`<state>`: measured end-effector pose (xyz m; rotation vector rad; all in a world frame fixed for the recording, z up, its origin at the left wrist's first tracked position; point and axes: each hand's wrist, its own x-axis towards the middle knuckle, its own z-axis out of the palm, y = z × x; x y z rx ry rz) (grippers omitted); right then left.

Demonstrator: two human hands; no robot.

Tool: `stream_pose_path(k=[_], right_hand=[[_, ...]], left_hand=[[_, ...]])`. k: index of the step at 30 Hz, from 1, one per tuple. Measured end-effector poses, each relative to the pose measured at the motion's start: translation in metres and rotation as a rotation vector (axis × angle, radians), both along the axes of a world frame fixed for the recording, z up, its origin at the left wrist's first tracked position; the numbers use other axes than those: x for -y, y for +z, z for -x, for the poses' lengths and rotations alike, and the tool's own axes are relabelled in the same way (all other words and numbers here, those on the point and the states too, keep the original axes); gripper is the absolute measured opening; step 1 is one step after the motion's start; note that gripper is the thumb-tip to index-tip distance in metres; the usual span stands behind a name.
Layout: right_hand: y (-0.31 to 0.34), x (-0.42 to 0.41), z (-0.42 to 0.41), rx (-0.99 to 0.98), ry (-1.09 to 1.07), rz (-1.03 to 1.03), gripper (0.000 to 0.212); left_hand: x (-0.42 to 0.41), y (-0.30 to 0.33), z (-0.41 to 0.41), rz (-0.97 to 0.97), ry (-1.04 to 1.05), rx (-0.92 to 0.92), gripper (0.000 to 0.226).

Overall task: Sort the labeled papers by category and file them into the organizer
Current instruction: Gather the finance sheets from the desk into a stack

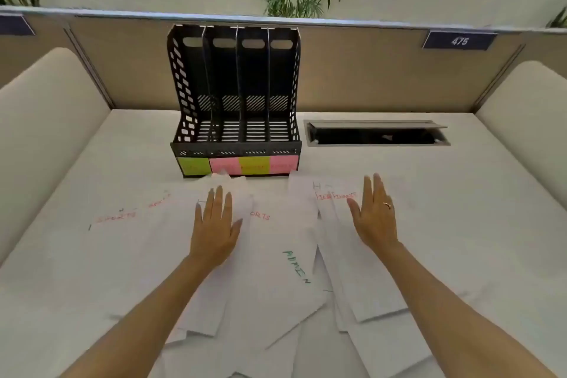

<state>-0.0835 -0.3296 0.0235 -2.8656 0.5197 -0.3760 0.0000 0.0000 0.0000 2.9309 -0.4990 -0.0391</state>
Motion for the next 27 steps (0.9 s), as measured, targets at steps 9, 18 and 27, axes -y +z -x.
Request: stream_pose_path(k=[9,18,27], right_hand=[[-0.052,-0.023,0.047,-0.174,-0.102,-0.173,0.065],[-0.053,-0.03,0.036,-0.299,-0.1,-0.075,0.046],[-0.007,-0.062,0.0,-0.014,-0.083,-0.31,0.039]], left_hand=[[0.009,-0.036,0.047,0.052,-0.024,-0.122,0.095],[0.01,-0.045,0.053,0.084,0.012,-0.051,0.069],[0.038,-0.025,0.058,0.4,-0.032,0.029,0.031]])
